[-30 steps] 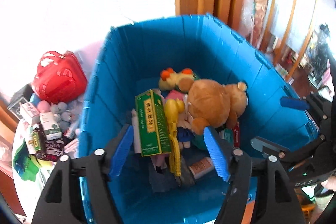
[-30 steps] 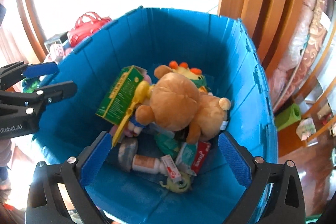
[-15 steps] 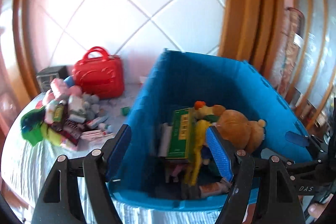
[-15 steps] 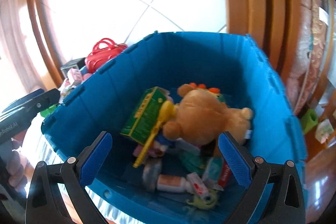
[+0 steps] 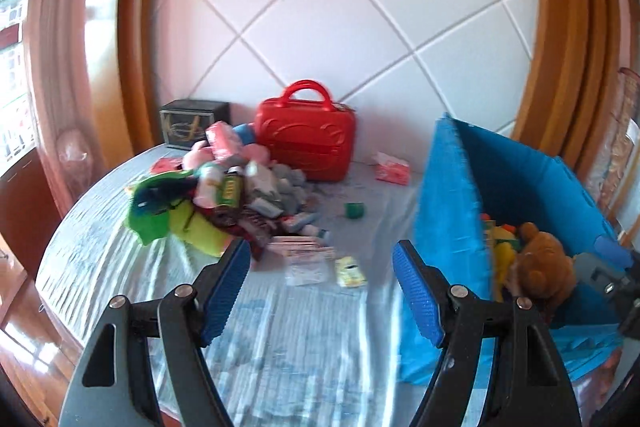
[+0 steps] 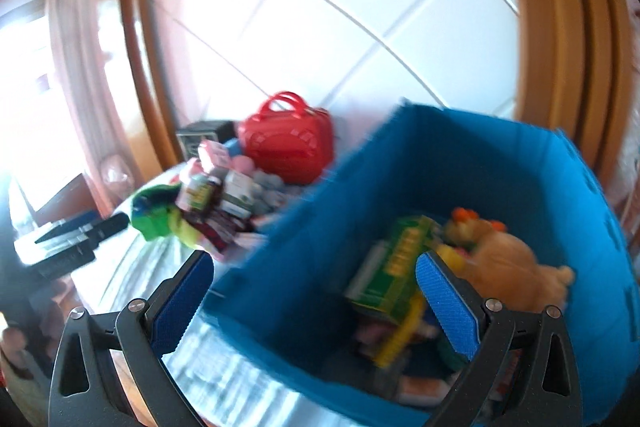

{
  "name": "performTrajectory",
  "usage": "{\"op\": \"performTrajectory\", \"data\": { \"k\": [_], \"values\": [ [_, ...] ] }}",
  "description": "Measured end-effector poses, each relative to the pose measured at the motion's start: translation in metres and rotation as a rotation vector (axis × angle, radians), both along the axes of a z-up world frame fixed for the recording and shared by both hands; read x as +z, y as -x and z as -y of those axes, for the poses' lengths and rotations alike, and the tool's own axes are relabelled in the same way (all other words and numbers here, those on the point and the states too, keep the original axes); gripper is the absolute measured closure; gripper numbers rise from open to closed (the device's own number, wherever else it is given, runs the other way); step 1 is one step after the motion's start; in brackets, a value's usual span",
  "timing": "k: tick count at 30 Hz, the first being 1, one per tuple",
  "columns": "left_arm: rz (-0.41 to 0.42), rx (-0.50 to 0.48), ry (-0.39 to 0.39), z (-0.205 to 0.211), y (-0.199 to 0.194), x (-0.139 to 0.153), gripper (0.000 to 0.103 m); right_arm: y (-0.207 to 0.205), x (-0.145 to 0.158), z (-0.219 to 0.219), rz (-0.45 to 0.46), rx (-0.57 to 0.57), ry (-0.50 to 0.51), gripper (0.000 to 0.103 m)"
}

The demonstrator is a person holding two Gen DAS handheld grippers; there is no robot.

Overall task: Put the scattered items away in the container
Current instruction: 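Move both tools back to the pile of items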

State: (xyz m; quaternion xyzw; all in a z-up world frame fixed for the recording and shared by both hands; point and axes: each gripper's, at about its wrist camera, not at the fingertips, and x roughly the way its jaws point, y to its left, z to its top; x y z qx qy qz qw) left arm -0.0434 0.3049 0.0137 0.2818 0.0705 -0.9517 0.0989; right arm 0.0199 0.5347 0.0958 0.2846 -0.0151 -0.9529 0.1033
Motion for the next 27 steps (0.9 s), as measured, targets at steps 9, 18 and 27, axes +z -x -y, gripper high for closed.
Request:
{"op": "performTrajectory", "data": {
  "k": [9, 18, 27],
  "values": [
    [0.069, 0.033, 0.029, 0.187, -0.027, -0.038, 0.030, 0.024, -0.012, 0.175, 0.003, 0.009, -0.002, 0.000],
    [0.152, 0.044, -0.042, 0.281, -0.008, -0.066, 0.030, 0.064, -0.060, 0.247, 0.192, -0.018, -0.024, 0.000],
    [0.202, 0.080, -0.024, 0.298, 0.025, -0.077, 0.030, 0.120, -0.098, 0.258, 0.257, 0.023, -0.005, 0.000]
  ]
}}
